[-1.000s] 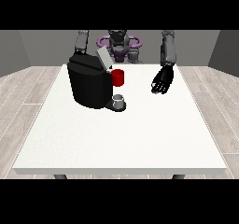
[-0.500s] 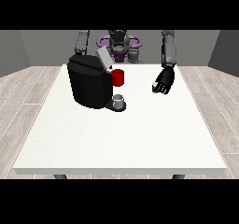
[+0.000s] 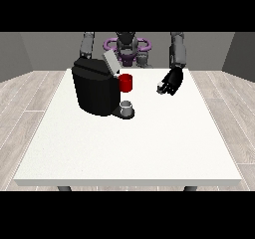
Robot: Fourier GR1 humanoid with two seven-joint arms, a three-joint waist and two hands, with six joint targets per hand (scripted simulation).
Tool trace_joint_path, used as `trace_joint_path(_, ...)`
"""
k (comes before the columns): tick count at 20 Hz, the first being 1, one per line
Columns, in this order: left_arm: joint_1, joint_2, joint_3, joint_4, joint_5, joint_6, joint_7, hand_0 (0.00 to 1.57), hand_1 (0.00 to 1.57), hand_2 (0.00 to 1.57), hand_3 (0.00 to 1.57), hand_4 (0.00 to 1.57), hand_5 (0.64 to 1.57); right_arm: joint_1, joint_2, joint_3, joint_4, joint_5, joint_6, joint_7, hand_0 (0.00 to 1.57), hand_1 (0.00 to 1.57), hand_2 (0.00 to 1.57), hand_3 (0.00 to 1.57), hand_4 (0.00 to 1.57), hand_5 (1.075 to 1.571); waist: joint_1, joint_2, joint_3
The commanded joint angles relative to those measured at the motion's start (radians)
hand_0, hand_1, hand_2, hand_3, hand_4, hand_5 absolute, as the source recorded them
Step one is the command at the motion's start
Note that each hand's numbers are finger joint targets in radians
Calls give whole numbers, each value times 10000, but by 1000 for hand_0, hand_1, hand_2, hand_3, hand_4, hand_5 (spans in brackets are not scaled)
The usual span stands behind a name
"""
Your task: Insert the coffee pod into the coffee machine and close the lid
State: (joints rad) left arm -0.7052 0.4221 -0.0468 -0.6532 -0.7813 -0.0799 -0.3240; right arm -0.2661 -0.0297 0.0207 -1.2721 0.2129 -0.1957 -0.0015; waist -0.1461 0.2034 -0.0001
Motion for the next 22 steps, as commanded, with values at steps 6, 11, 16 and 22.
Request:
trace_joint_path(6,-1059,-56,149,-364,223,-2027,521,1371,1371,1379,1325,504,1571,25,71,-103,858,-44,98,-164,0,0,0,0,0,1571,181,-1004,2)
trace_joint_path(11,-1129,-840,90,-818,289,-2566,1469,1402,1402,1390,1329,542,1571,374,-136,-379,1126,-221,233,-253,0,0,0,0,0,1571,264,-1741,4)
trace_joint_path(16,-1984,-976,215,-819,278,-3083,2202,1403,1403,1396,1341,598,1571,349,131,-115,763,-434,412,-178,0,0,0,0,0,1571,-222,-1935,5)
trace_joint_path(22,-2674,-982,929,-904,735,-3018,2140,956,956,1160,1358,517,1571,12,-156,-311,352,-406,329,-335,0,0,0,0,0,1571,-652,-1417,0)
